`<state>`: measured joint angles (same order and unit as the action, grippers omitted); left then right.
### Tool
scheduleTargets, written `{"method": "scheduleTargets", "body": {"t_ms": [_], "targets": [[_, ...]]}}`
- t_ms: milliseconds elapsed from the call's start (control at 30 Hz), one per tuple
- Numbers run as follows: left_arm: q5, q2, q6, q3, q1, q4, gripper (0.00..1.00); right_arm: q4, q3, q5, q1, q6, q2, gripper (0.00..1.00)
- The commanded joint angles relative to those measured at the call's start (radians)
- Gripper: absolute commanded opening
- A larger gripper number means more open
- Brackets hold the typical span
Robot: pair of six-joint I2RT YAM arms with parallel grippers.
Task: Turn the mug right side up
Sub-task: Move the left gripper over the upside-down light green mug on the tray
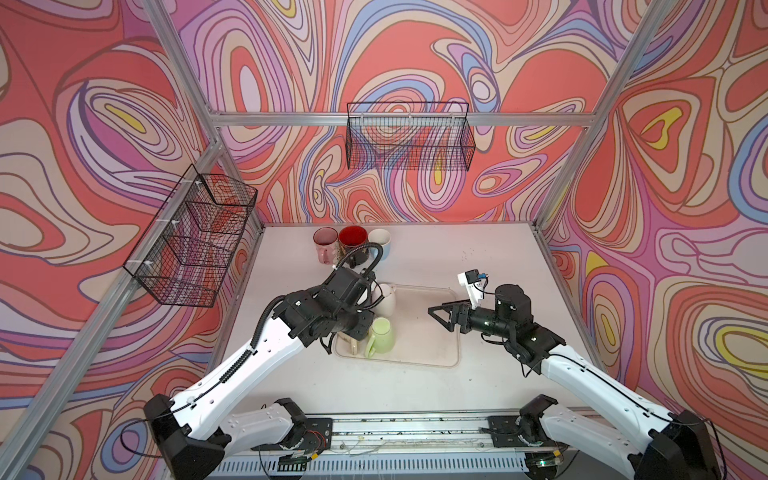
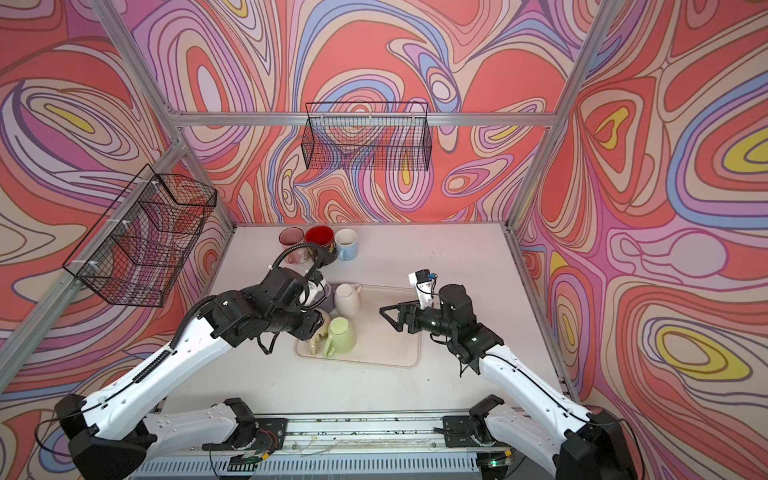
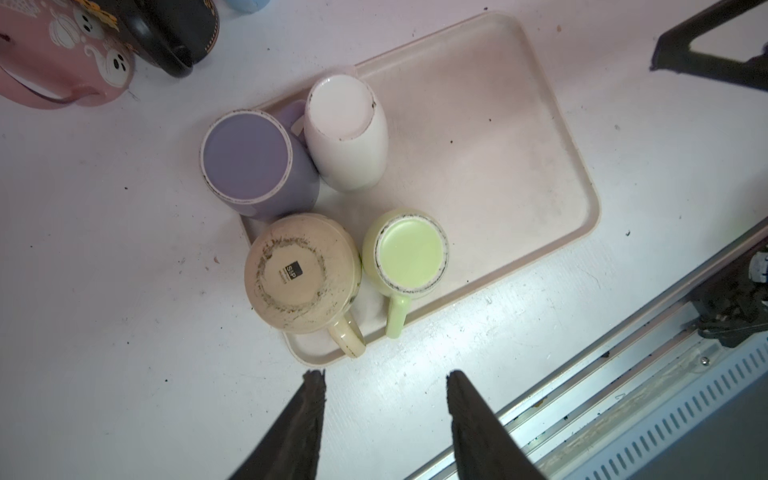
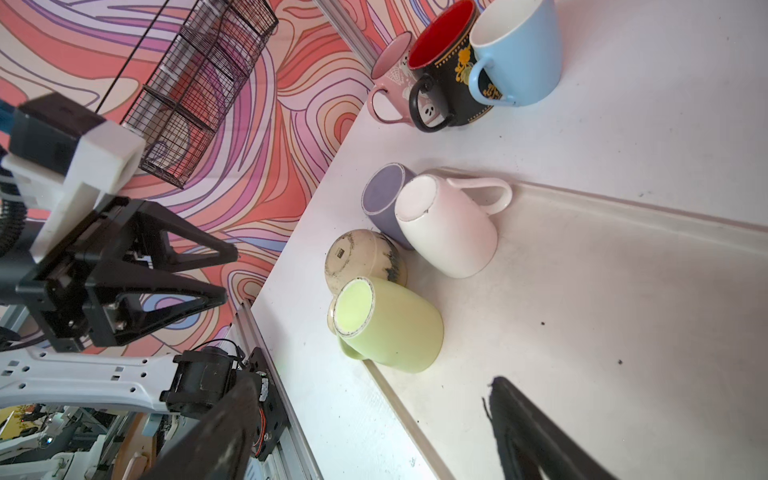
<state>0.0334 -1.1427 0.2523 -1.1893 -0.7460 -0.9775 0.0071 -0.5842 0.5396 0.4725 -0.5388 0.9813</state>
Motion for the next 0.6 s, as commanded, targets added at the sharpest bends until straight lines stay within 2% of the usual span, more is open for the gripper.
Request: {"method": "scheduleTargets", "body": {"t_ms": [0,233,567], "targets": [[0.043,0.038,0.057,0.054,-0.038,-0.039,0.5,-0.012,0.03,-0.036,0.003,-0.019,-0.016,0.89],[0.187,0.042,0.148,0.113,-0.187,-0.026,0.51,0.033,0.08,-0.052,0.003,-0.053,-0.011,0.89],[0.185,-0.017,0.163,0.192,-0.193,0.09,0.53,0.059,0.076,-0.061,0.003,-0.033,0.062,0.89]]}}
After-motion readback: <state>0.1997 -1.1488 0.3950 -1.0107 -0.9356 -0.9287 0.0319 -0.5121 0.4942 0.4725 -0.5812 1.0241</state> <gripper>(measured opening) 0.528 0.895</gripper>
